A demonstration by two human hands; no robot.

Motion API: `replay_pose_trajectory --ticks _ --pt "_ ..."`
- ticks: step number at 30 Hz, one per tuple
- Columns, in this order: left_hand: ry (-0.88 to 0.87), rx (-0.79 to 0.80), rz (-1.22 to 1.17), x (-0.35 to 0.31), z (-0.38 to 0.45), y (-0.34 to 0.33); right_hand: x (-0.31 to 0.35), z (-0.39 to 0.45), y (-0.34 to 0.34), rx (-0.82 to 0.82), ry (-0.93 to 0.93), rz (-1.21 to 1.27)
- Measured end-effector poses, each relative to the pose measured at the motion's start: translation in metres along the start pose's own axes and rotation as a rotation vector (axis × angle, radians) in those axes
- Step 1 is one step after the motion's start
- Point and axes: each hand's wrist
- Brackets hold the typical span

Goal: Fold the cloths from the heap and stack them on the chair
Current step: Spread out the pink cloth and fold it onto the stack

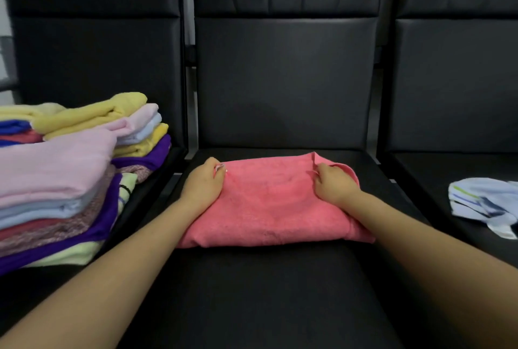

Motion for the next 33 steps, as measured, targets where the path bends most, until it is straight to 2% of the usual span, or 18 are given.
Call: replay_pose_trajectory --ticks 4,7,13,17,22,26,29,33 --pt "0.022 -0.04 0.055 -0.005 0.002 0.004 -0.011 0.013 0.012 -0.11 -0.101 -0.051" --pt "0.01 -0.002 0.161 -0.011 0.012 0.006 -0.016 0.03 0.033 -0.098 -0.099 -0.097" --pt "0.075 0.095 0.081 -0.02 0.058 0.015 -0.033 0.066 0.049 -0.058 -0.1 0.128" --pt "0.144 0.25 0.279 -0.014 0.074 -0.003 -0.054 0.076 0.022 -0.026 -0.189 0.111" --pt "0.149 0.185 0.455 -0.011 0.072 -0.016 -0.065 0.073 -0.003 -0.129 -0.214 0.097" --pt "0.085 0.302 0.399 -0.018 0.07 -0.006 -0.058 0.069 0.012 0.005 -0.179 0.187" --pt "0.124 0.396 0.198 -0.022 0.058 0.007 -0.049 0.057 0.021 0.046 -0.154 0.23" --pt "0.325 0.232 -0.676 -0.033 0.032 0.045 -0.034 0.022 0.051 -0.223 -0.158 0.629"
Point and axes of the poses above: each hand's wrist, its own z-axis towards the middle knuckle, its own y-axis out of the back of the hand, x = y × z, and after that the axes turned 4 degrees about z, right-handed
